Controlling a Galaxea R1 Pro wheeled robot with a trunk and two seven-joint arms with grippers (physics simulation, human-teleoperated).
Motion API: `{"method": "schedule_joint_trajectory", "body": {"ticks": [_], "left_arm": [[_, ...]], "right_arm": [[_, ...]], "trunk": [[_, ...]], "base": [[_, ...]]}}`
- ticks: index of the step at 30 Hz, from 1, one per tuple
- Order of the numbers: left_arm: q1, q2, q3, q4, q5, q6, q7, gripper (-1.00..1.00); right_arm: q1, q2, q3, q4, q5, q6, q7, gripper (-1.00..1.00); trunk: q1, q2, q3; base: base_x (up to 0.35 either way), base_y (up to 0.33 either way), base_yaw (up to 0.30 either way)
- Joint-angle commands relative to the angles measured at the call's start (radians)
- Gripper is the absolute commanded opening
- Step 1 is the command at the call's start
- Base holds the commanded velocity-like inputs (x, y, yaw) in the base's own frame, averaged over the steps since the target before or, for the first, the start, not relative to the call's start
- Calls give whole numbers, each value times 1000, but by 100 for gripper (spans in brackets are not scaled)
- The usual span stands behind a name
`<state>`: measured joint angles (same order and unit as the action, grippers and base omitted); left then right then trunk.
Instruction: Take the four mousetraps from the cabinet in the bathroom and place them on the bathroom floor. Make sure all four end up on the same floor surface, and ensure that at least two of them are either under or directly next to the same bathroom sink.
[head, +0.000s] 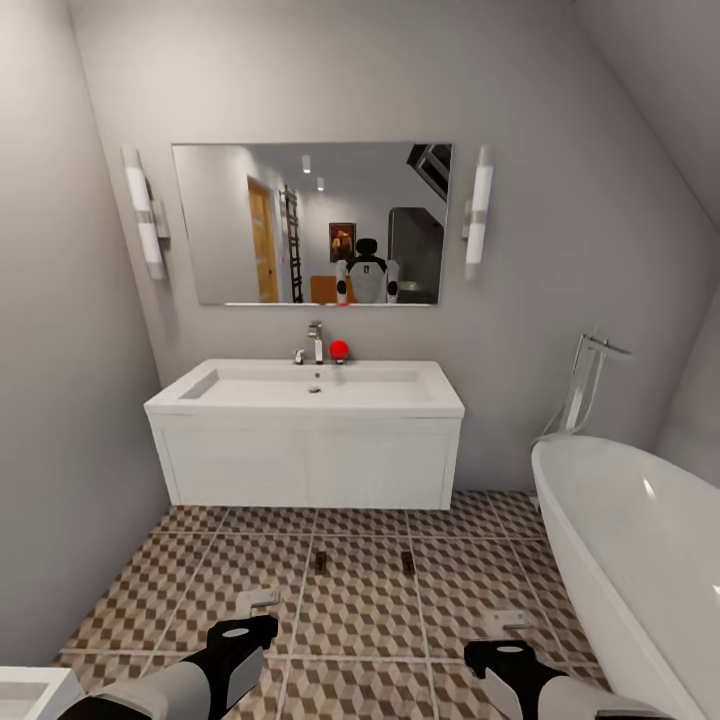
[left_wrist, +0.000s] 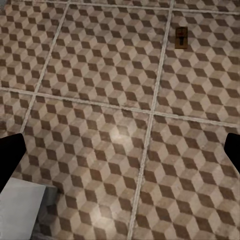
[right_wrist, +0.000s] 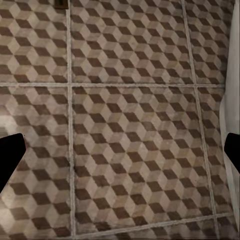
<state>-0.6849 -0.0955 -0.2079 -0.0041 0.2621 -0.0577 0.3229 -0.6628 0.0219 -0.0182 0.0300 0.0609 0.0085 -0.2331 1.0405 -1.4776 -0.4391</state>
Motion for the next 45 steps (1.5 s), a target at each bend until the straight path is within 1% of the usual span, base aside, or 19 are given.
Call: {"method": "schedule_joint_trajectory", "body": {"ticks": [1,6,13,26,37,45], "left_arm": [[-1,0,-8,1,10,-4,2,100],[0,0,-8,1,11,-3,2,100],[19,0,-8,1,11,-3,3,100],[76,7,-8,1,11,-4,4,100],[142,10,-8,1,11,-3,4,100],[192,14,-8,1,11,-2,3,100]], "right_arm": [[2,-4,-2,2,7,1,-4,100],[21,-18,-2,2,7,-2,-5,100],[42,-24,-2,2,7,-6,-6,100],[96,-26,-2,2,7,-10,-6,100],[162,-28,-2,2,8,-9,-6,100],[210,-40,-2,2,8,-10,-1,100]], "trunk": [[-4,7,2],[-23,42,18],[-50,91,40],[-100,182,80],[-142,259,115],[-173,315,140]], "base": [[0,0,0],[0,0,0],[0,0,0],[0,0,0],[0,0,0],[0,0,0]]}}
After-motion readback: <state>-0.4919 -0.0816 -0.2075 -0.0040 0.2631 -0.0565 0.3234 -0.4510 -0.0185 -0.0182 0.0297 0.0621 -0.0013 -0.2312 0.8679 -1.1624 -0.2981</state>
